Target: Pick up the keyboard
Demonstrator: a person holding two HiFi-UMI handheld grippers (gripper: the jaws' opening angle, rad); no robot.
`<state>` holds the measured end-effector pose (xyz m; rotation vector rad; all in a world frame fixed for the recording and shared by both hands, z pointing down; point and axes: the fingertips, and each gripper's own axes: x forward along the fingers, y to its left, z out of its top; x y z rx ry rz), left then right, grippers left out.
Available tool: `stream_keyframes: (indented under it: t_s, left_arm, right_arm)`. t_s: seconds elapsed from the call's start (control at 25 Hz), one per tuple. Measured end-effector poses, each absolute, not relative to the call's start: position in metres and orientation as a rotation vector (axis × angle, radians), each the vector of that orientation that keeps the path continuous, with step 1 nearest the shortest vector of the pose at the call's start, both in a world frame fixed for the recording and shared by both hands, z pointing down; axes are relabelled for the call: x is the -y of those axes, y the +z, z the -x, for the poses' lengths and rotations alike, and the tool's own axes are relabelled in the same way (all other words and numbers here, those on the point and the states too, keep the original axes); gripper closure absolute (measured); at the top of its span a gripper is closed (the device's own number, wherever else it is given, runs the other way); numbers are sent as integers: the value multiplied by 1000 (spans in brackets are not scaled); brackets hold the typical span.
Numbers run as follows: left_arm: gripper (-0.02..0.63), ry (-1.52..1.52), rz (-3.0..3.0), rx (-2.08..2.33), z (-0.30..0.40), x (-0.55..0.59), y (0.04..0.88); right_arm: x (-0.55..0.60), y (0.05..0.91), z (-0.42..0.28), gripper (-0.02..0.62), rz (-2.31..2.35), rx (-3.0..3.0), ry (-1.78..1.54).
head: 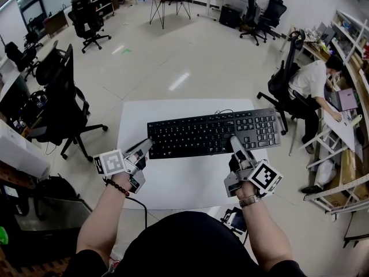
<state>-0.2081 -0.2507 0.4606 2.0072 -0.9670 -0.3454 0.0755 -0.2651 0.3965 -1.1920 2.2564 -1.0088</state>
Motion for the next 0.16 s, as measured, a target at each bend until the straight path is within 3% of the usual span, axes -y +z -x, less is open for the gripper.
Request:
stream_keyframes:
  t_s: [0.16]
  left_arm:
    - [529,-346,-2012,966,208,249,460]
  right_arm:
    - [263,395,-74,483,1177,-2252,-1010]
